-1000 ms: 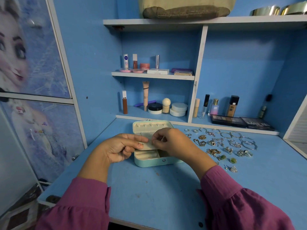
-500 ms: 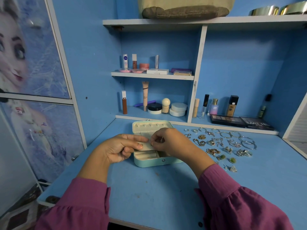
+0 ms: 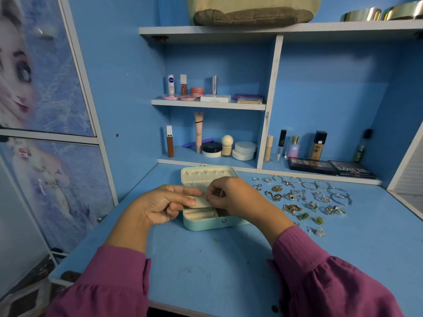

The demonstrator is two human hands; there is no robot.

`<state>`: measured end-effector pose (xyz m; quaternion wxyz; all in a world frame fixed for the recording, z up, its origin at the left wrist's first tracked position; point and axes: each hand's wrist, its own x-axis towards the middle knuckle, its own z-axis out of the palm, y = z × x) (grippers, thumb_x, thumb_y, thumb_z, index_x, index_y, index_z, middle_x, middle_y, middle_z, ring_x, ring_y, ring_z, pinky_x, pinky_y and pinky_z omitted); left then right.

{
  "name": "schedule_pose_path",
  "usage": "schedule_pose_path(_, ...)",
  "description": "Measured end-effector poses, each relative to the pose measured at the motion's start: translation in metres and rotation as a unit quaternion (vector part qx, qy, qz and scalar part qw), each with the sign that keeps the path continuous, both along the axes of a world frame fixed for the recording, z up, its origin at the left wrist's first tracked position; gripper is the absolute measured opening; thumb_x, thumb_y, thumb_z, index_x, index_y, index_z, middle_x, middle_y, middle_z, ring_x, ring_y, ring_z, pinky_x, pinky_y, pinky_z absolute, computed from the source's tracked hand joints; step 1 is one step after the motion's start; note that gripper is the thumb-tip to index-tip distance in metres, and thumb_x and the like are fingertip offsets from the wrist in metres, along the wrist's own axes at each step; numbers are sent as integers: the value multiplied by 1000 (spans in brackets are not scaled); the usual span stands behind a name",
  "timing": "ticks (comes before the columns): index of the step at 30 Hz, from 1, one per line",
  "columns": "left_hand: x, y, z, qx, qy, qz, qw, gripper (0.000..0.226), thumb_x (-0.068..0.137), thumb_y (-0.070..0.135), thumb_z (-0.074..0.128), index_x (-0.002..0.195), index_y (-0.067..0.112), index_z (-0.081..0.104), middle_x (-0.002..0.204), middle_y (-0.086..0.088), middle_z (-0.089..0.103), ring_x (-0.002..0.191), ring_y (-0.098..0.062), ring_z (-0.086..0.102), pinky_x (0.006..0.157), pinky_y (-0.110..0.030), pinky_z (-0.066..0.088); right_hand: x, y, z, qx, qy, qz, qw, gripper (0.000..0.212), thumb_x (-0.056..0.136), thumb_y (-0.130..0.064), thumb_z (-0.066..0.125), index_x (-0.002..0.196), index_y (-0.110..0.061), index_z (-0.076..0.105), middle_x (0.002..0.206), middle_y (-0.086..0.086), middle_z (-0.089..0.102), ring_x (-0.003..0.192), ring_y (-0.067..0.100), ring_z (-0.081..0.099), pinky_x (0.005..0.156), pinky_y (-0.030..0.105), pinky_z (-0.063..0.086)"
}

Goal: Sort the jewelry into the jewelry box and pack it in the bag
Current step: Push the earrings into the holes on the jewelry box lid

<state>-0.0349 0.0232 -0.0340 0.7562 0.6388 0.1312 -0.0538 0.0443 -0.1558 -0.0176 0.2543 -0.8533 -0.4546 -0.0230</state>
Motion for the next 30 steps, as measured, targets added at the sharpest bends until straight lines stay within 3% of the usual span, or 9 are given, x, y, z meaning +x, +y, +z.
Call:
schedule_pose_path(6, 0, -1, -1, 14, 1, 4, 1000, 35, 79, -17, 55, 77, 8, 79, 51, 1, 55, 30, 0, 30, 31, -9, 24, -1, 1, 0, 1, 10, -2, 1000, 14, 86, -20, 60, 94, -14, 69, 84, -6, 60, 75, 11, 55, 65, 23, 44)
schedule_pose_path(10, 1, 0, -2, 14, -2, 13, 1000, 35, 78, -17, 56, 75, 9, 79, 55, -1, 57, 30, 0, 32, 31, -9, 25, -1, 1, -3, 14, 5, 3, 1000, 14, 86, -21, 60, 94, -13, 69, 88, -2, 65, 78, 13, 58, 70, 28, 48)
schedule_pose_path(16, -1, 1, 1, 22, -22, -2, 1000, 23, 76, -7, 61, 76, 8, 78, 56, -1, 59, 33, -1, 36, 32, -8, 28, 5, -6, -14, 87, 17, 11, 996, 6, 85, -23, 61, 88, -24, 67, 82, -13, 62, 77, 6, 56, 71, 24, 47)
schedule_pose_path(18, -2, 2, 2, 12, -51, -13, 999, 13, 68, 5, 73, 80, 7, 78, 65, -6, 66, 36, -2, 39, 34, -9, 32, 11, -11, -12, 132, 39, -14, 990, 8, 88, -23, 60, 88, -28, 66, 79, -18, 61, 77, 4, 55, 73, 23, 46)
schedule_pose_path(21, -2, 8, 0, -19, -112, -34, 993, 54, 47, 28, 93, 94, 7, 76, 102, -23, 70, 43, -4, 47, 38, -11, 39, 23, -22, -8, 213, 42, -96, 971, 18, 94, -16, 51, 98, -23, 66, 89, -16, 58, 84, 8, 55, 75, 24, 46)
schedule_pose_path(23, -2, 9, 0, -30, -141, -31, 989, 68, 45, 31, 94, 104, 8, 72, 111, -23, 68, 49, -6, 52, 39, -12, 41, 32, -33, -4, 257, 86, -145, 952, 22, 98, -14, 44, 106, -20, 62, 93, -5, 58, 72, 9, 53, 60, 20, 43)
schedule_pose_path(26, -1, 2, 4, -22, -168, 23, 985, 56, 63, 17, 81, 116, 11, 63, 109, -18, 70, 53, -6, 54, 40, -12, 39, 43, -49, -3, 186, 146, -204, 950, 20, 96, -13, 43, 105, -17, 60, 90, 5, 61, 57, 13, 48, 49, 24, 38)
schedule_pose_path(30, 9, -7, 5, -10, -196, 121, 973, 33, 81, 10, 62, 113, 15, 63, 94, -13, 74, 49, -6, 52, 38, -14, 37, 45, -52, -7, 32, 162, -200, 966, 12, 88, -24, 63, 87, -14, 70, 85, 5, 68, 76, 19, 60, 72, 34, 52)
